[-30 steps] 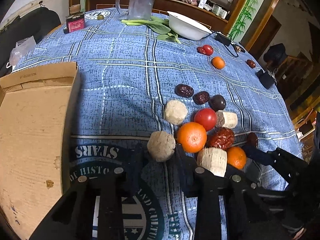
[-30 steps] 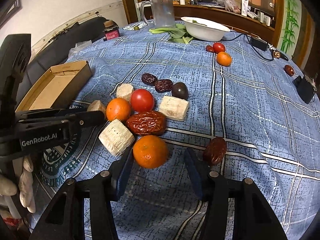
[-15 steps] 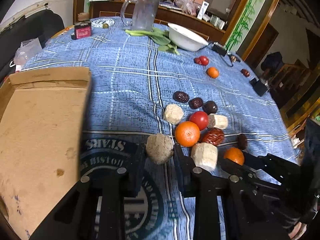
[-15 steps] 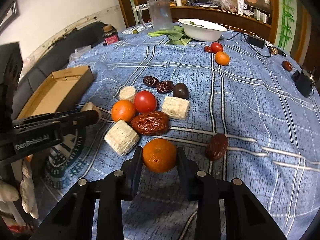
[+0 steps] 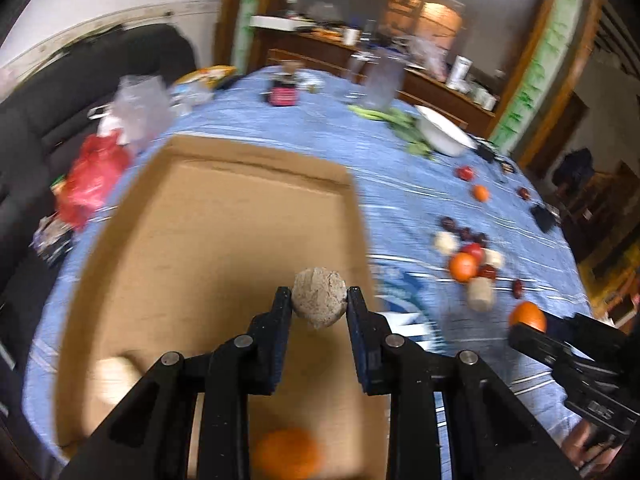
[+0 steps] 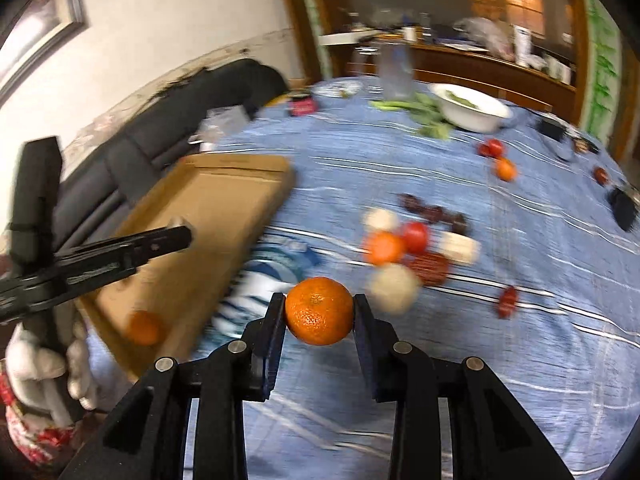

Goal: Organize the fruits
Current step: 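Carry the cake and orange over the cardboard tray with both grippers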

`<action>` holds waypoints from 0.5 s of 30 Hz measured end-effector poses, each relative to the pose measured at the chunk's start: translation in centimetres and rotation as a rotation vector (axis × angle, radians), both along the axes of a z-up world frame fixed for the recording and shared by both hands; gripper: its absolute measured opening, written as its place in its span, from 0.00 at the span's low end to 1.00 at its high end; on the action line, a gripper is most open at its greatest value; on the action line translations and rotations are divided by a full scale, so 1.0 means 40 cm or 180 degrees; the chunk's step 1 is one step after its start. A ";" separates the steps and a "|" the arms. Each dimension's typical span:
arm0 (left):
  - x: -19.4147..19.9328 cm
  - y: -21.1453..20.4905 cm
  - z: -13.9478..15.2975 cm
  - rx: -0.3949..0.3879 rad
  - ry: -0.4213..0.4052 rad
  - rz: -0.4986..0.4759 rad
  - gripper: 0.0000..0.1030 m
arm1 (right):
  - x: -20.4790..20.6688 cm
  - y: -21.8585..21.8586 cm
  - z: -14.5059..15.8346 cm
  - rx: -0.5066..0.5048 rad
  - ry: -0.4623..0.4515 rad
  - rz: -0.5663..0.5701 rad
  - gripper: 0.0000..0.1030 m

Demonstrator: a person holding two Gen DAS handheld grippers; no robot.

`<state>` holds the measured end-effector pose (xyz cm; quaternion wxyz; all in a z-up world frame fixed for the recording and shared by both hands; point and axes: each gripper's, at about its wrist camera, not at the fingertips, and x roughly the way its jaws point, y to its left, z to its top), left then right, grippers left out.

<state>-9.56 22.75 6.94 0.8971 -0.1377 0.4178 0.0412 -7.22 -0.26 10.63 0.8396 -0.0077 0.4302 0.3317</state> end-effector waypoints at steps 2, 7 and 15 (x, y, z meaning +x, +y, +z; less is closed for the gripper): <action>-0.010 0.047 -0.007 0.0040 0.0046 0.0119 0.26 | -0.012 0.055 0.005 0.0044 0.0045 0.0139 0.35; -0.010 0.150 -0.034 0.0158 0.0191 0.0331 0.26 | -0.041 0.230 -0.011 -0.0046 0.0082 0.0493 0.35; -0.006 0.205 -0.065 0.0162 0.0344 0.0403 0.26 | -0.034 0.388 -0.105 -0.0336 0.0172 0.0701 0.35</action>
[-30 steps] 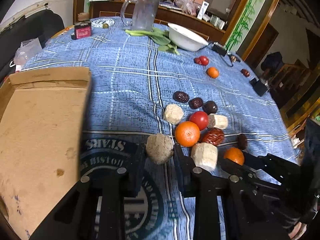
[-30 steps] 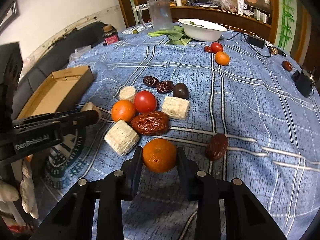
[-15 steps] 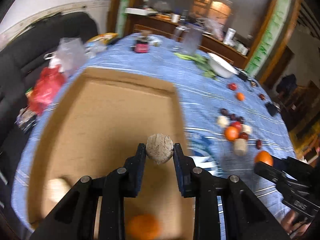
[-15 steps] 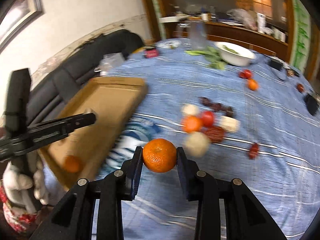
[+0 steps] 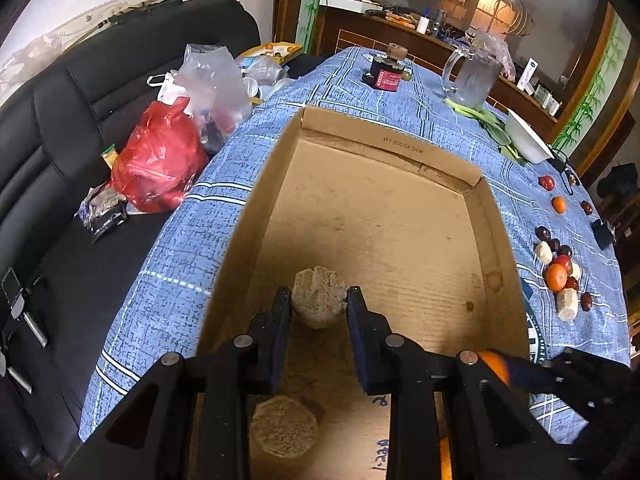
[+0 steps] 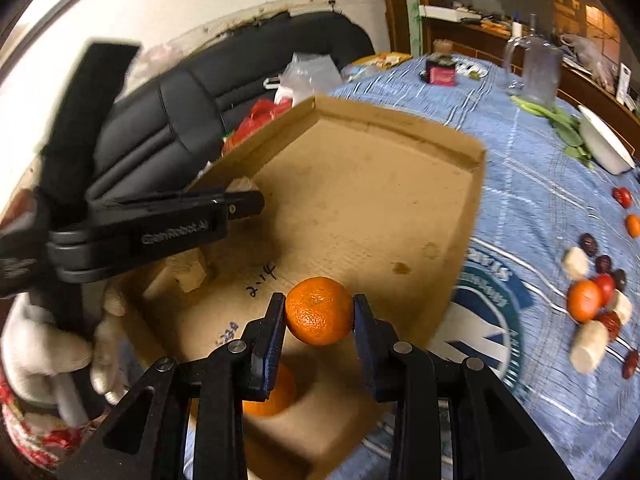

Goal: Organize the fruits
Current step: 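Carry the cake and orange over the cardboard tray with both grippers, then open the left gripper over the tray while the right gripper releases the orange there, then move both open grippers back to the fruit pile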

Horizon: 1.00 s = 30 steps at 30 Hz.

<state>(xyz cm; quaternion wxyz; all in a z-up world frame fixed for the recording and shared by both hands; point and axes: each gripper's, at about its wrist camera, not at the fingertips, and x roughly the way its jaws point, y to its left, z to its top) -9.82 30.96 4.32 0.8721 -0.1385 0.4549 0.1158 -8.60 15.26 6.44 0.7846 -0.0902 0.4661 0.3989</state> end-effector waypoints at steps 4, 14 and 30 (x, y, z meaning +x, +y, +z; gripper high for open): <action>-0.010 0.002 0.004 -0.0069 -0.0035 0.0012 0.27 | 0.001 0.025 -0.035 -0.0085 -0.0039 0.0043 0.37; -0.094 -0.095 0.133 -0.0433 -0.0590 -0.0116 0.72 | -0.074 -0.187 0.110 0.0368 -0.0558 -0.0435 0.64; -0.249 -0.547 0.512 -0.0057 -0.1680 -0.1471 0.80 | -0.161 -0.841 0.523 0.0437 -0.1729 -0.2135 0.79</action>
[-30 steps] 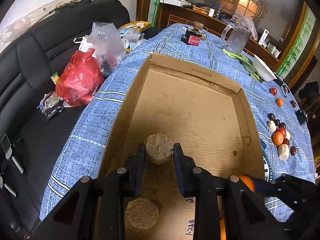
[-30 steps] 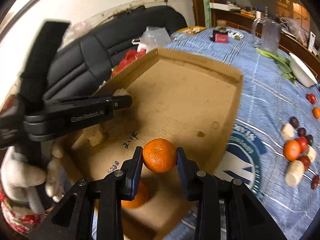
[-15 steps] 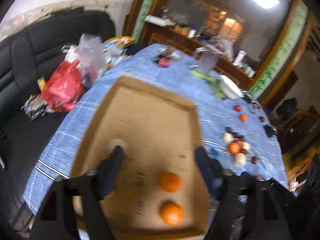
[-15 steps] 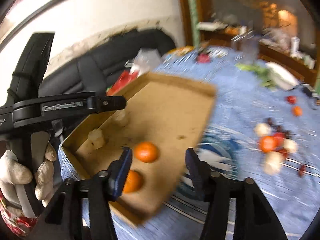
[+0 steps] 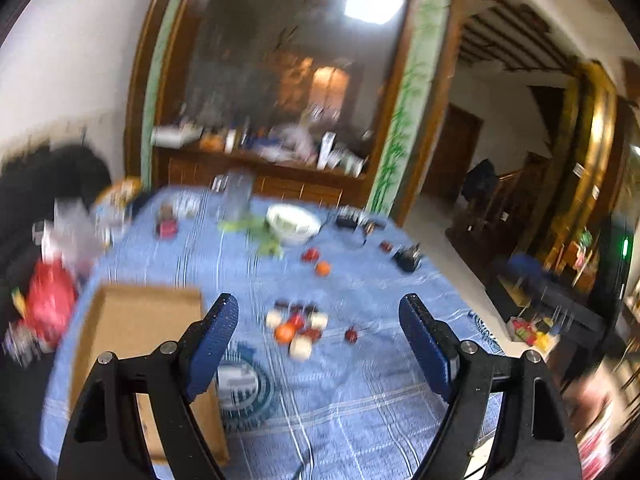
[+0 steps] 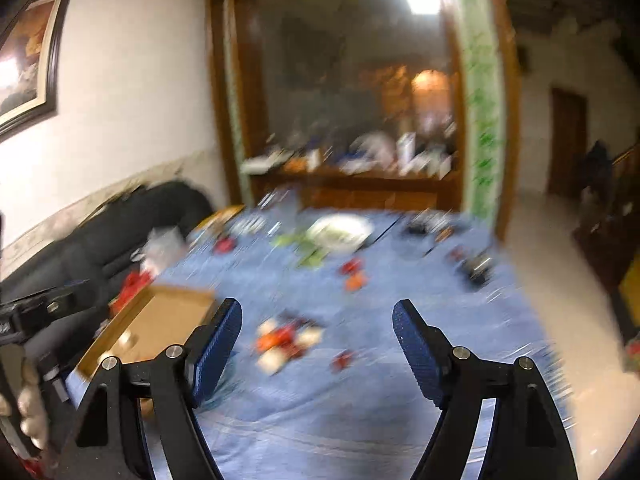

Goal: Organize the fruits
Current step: 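Move both open grippers back to the fruit pile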

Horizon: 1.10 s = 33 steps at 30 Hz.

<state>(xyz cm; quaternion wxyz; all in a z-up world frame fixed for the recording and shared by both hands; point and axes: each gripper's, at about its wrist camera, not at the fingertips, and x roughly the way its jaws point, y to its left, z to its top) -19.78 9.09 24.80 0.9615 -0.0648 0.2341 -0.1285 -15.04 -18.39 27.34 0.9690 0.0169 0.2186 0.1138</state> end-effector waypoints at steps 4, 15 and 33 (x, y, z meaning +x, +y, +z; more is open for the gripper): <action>-0.024 -0.030 0.060 0.0081 -0.0248 -0.0043 0.80 | -0.037 -0.122 0.171 -0.0132 -0.0319 -0.0331 0.89; 0.067 -0.034 -0.062 0.0064 0.0213 -0.0053 0.80 | 0.073 -0.227 0.020 0.0208 0.0296 -0.0471 0.95; 0.324 -0.052 -0.401 0.0132 0.1269 0.0078 0.76 | 0.326 -0.003 -0.433 0.0169 0.1463 0.0425 0.72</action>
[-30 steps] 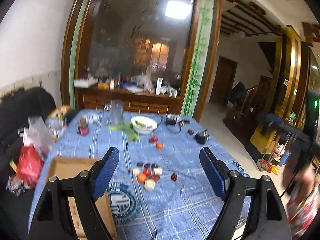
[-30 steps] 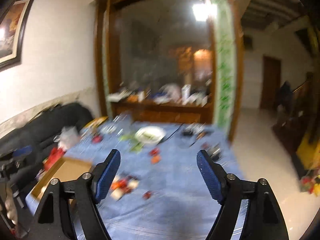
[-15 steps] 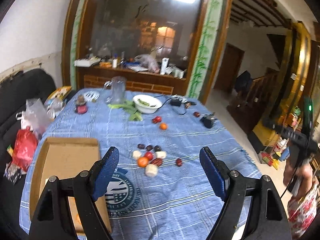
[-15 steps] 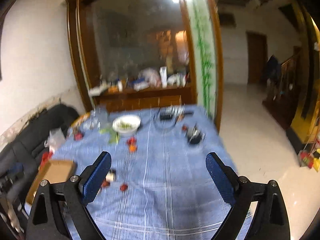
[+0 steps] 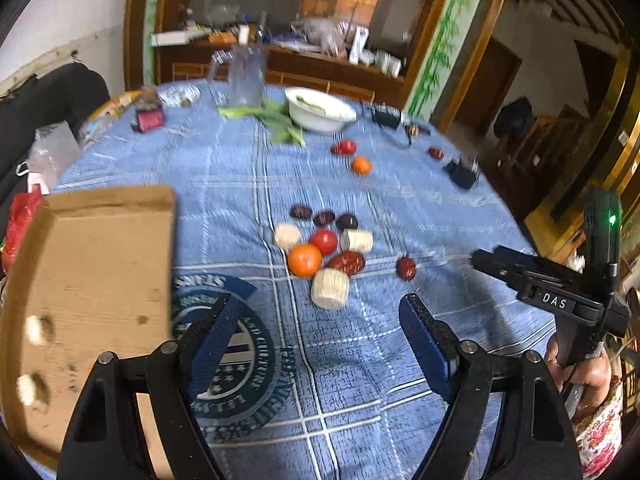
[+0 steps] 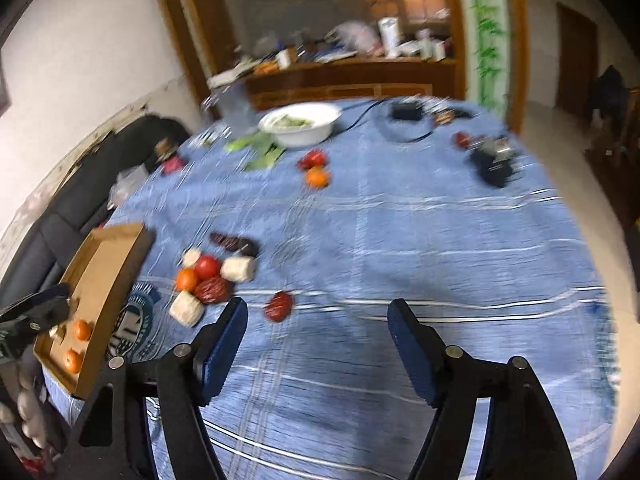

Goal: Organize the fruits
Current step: 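Move both open grippers back to the fruit pile, then grasp a beige square cake with the left gripper while the right gripper grasps a red date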

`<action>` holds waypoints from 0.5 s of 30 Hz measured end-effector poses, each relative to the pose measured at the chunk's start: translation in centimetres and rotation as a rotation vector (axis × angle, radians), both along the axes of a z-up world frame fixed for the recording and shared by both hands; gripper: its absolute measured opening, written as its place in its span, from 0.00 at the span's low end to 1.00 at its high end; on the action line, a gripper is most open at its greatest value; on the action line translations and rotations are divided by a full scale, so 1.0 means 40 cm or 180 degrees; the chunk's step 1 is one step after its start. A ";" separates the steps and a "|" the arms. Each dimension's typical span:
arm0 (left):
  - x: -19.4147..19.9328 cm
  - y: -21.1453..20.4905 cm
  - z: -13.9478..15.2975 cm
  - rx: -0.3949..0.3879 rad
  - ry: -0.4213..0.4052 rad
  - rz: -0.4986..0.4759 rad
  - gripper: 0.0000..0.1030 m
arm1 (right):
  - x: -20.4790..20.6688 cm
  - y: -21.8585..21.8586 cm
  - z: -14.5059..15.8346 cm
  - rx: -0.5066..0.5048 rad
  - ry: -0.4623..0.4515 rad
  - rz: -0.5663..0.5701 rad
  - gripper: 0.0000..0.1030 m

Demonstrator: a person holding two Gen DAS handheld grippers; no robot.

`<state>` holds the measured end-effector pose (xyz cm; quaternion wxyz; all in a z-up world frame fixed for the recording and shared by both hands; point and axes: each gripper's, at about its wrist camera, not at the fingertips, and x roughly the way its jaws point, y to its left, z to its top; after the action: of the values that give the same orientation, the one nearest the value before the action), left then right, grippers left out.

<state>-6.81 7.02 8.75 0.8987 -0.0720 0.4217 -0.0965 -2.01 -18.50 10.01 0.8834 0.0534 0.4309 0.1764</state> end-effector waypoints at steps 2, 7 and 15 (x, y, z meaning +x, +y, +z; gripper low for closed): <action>0.024 -0.019 -0.039 0.0035 0.0099 -0.0065 0.60 | 0.014 0.043 -0.032 0.0016 0.0066 0.0145 0.69; 0.088 -0.055 -0.125 0.0129 0.0317 -0.0139 0.49 | 0.065 0.095 -0.106 0.0012 0.0226 0.0247 0.64; 0.152 -0.085 -0.182 0.0164 0.0407 -0.0227 0.49 | 0.121 0.110 -0.167 0.0049 0.0401 0.0242 0.58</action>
<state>-0.75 3.61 1.47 0.8675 -0.0399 0.4829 -0.1128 2.82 -14.11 3.33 0.8467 0.0547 0.4860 0.2095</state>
